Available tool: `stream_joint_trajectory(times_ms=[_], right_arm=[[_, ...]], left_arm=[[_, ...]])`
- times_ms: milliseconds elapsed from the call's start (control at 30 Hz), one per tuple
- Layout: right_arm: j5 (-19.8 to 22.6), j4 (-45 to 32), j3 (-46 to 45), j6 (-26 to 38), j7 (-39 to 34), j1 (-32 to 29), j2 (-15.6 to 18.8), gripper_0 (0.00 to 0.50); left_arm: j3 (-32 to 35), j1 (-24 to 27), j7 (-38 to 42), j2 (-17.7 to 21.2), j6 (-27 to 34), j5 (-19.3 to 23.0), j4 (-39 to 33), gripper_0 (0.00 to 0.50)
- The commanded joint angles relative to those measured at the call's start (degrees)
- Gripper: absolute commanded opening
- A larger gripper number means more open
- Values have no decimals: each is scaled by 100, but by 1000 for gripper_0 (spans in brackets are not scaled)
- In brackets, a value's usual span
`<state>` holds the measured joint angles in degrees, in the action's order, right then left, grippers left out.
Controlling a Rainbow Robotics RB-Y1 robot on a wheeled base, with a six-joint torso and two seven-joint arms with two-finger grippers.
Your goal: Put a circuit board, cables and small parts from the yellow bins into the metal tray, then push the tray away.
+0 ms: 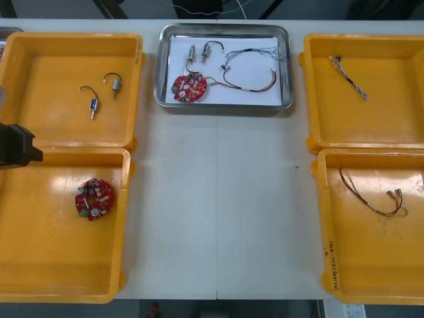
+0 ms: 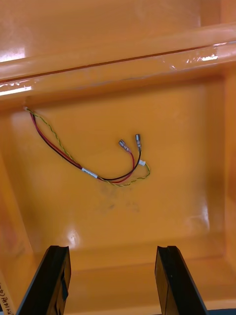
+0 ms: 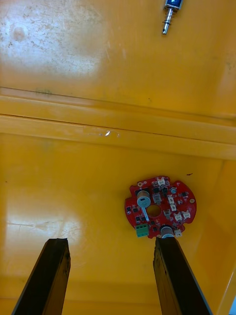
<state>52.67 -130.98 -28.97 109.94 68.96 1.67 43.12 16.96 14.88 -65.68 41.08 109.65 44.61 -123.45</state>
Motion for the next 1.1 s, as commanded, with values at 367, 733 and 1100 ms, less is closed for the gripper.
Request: stream_joint_trajectory(times_ms=[367,733,1100], right_arm=[[59,-24,-117,6,-111,114,232,500],[59,-24,-117,6,-111,114,232,500],[59,-24,-117,6,-111,114,232,500]], left_arm=[[149,-108,-454,234,35,39,-162,500],[149,-108,-454,234,35,39,-162,500],[149,-108,-454,234,35,39,-162,500]])
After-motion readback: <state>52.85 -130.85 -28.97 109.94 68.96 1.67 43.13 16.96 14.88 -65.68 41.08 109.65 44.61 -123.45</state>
